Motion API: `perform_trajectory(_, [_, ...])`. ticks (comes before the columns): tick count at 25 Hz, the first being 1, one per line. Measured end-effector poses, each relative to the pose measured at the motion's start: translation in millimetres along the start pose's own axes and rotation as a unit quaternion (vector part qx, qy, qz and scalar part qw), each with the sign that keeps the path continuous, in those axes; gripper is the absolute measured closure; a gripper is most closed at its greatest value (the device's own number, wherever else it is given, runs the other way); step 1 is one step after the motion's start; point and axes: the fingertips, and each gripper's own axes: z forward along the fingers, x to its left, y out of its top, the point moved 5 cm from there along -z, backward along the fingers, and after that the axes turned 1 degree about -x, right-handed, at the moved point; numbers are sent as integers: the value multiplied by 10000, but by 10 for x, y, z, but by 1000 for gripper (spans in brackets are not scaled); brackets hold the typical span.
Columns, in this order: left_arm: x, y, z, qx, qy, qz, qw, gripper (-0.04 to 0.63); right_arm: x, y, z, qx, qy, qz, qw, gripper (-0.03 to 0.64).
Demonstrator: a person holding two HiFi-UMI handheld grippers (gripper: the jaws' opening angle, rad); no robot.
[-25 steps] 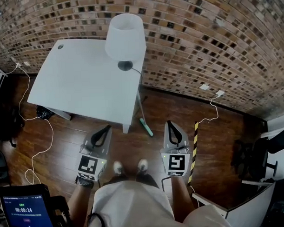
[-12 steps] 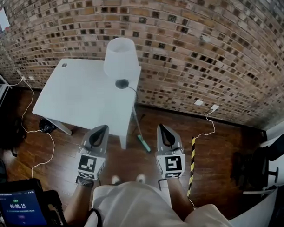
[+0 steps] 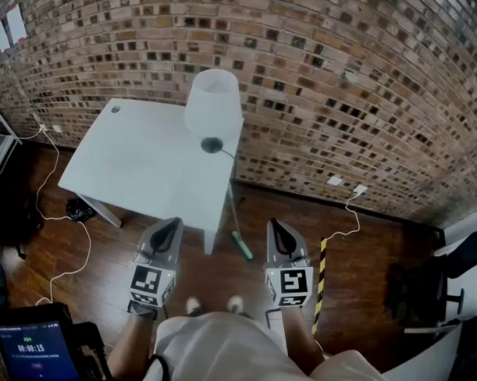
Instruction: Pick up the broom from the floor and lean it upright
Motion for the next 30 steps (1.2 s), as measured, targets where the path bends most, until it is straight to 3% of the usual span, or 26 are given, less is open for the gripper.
perform_trajectory(4, [87,-59,-152,18,-41,-220,9997,595,98,-50,-108,91,-136,158,9997,604])
perform_trajectory(9, [50,-389,-272,325,-404,-315,9982,595,187,-234,-349,150,-500,461,9976,604])
perform_trajectory(14, [-192,-606,-553,540,-371,-423,9970,595,299,-483,-712,628,-209,395,9970,604])
perform_trajectory(17, [-464,-684,-767,615,-454,-434,9961,595,321,-610,-957,778,-77,393,9962,604])
perform_trajectory(21, [-920,-608,-1077,399,-602,-541,9959,595,266,-653,-1430,540,-227,539,9968,604])
perform_trajectory(25, [-1474,-478,-1531,346,-405,-467,9975,595,205,-724,-2171,486,-399,793,9949,604])
perform_trajectory(30, [-2282,-249,-2227,336,-78,-255,9991,595,184,-699,-3219,429,-127,822,9956,604])
